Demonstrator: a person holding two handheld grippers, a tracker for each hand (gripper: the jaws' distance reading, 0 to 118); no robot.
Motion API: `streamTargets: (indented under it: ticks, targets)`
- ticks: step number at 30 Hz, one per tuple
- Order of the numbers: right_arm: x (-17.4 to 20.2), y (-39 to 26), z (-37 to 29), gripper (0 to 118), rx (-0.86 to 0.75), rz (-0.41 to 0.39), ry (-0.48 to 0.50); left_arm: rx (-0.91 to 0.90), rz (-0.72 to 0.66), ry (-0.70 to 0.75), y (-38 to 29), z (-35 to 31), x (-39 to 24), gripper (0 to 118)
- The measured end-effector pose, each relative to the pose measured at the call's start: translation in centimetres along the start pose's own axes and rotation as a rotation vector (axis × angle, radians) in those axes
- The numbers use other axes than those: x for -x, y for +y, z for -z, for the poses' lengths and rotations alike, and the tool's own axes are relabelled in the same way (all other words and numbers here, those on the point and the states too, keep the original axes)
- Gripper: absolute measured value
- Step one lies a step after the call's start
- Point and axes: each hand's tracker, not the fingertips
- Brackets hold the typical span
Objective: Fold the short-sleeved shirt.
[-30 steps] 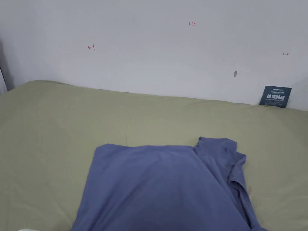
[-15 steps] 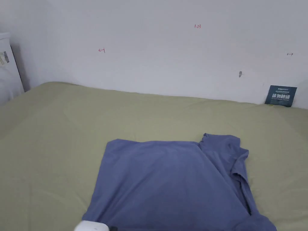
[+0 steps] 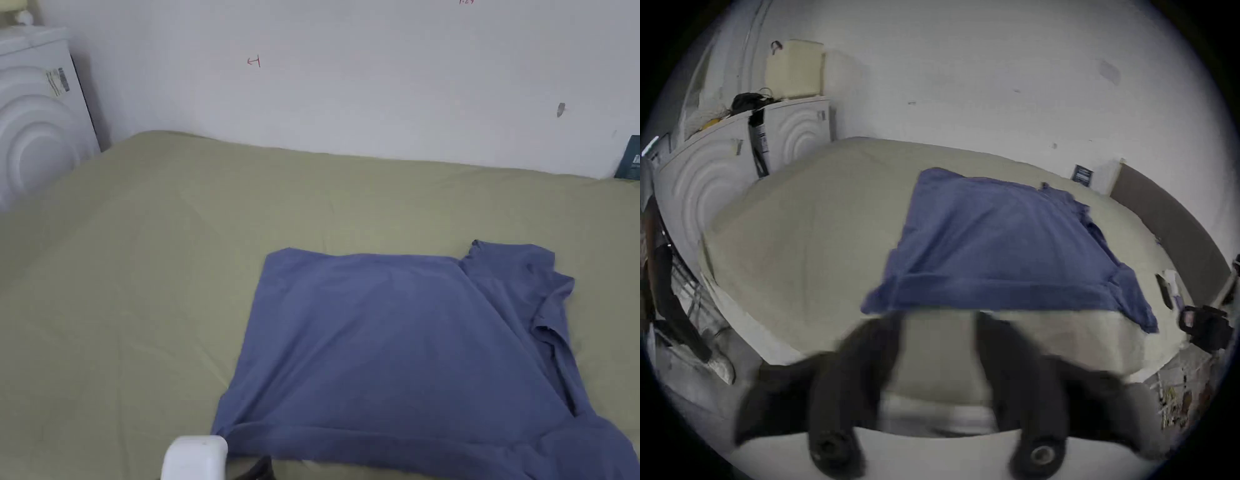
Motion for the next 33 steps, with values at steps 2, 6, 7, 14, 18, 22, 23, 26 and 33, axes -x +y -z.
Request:
streamTargets:
  ticks: [2, 6, 7, 14, 18, 22, 23, 26, 33]
  targets:
    - [-0.7, 0.8, 0.7, 1, -0.006, 0.006, -0.003, 0.032, -0.008, 0.023, 1.0, 2.0, 0.6, 99]
    - [-2.7, 2.0, 2.1, 1, -0.009, 0.022, -0.057, 0.112, -0.012, 0.076, 2.3, 6.9, 1.6, 98]
    - [-3.3, 2.2, 2.4, 1, -0.007, 0.024, -0.062, 0.151, -0.006, 0.077, 2.4, 8.1, 1.8, 94]
    - [-8.5, 3.7, 8.5, 63, 0.242, 0.041, -0.124, 0.134, 0.015, 0.041, 2.8, 8.8, 1.0, 8]
    - [-9.5, 4.1, 11.4, 75, 0.259, 0.014, -0.039, 0.14, 0.019, 0.02, 3.0, 8.7, 1.1, 8]
    - [-7.7, 3.5, 12.6, 75, 0.28, -0.172, -0.037, 0.149, -0.017, 0.005, 3.0, 8.9, 1.9, 8]
    - [-7.5, 2.9, 13.3, 74, 0.3, -0.212, -0.073, 0.15, -0.021, 0.001, 3.0, 8.8, 1.9, 8]
    - [-7.4, 2.0, 14.1, 13, 0.319, -0.254, -0.116, 0.151, -0.02, -0.006, 2.9, 8.9, 2.0, 8]
    - [-6.4, 3.8, 11.3, 6, 0.21, -0.238, -0.07, 0.126, -0.005, -0.028, 3.4, 8.0, 2.2, 8]
